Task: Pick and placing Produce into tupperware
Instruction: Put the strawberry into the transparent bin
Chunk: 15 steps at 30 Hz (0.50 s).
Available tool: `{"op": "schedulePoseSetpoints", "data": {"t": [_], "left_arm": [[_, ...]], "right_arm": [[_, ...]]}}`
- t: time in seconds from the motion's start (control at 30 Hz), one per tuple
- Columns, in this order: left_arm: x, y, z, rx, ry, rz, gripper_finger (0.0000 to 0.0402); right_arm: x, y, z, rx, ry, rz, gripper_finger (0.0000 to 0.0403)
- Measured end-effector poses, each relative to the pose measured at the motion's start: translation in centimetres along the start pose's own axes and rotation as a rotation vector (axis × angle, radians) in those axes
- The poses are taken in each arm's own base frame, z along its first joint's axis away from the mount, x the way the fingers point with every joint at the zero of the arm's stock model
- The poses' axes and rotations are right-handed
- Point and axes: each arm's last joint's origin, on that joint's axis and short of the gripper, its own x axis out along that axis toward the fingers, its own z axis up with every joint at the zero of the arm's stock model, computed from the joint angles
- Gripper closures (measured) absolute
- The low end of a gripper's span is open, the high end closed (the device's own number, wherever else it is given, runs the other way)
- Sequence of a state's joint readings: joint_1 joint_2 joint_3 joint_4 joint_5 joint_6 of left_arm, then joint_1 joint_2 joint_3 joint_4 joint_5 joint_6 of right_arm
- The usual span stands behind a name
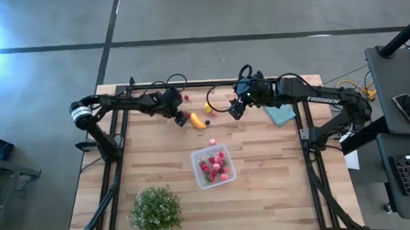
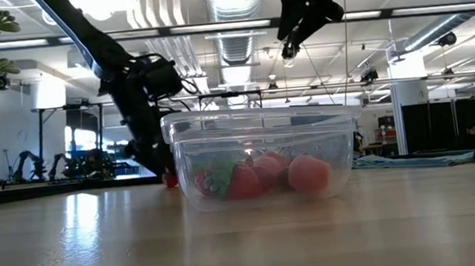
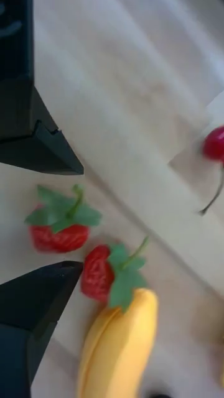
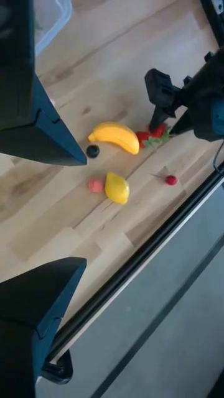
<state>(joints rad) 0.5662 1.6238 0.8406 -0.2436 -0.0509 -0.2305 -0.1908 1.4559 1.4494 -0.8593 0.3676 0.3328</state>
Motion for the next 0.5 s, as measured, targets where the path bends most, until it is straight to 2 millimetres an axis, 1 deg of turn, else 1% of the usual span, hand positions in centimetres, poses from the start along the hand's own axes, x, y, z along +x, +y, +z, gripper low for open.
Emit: {"op": "schedulePoseSetpoints", "data": {"t": [0.13,0.33,0.5], "left_arm": [[0.21,0.04,0.26,-0.001,-0.002,0.015,0.0185],[0.87,0.05,-0.04,-0.001,0.031,0.016,0.0228],[0.64,0.06,-0.06,-0.002,0.035,0.017,0.0257]], "right_arm": [[0.00,0.01,0.00,0.007,0.000,0.000,0.0159],[0.00,0.01,0.00,0.008,0.000,0.000,0.0160],[0.00,0.01,0.00,0.016,0.000,0.000,0.0160]]}}
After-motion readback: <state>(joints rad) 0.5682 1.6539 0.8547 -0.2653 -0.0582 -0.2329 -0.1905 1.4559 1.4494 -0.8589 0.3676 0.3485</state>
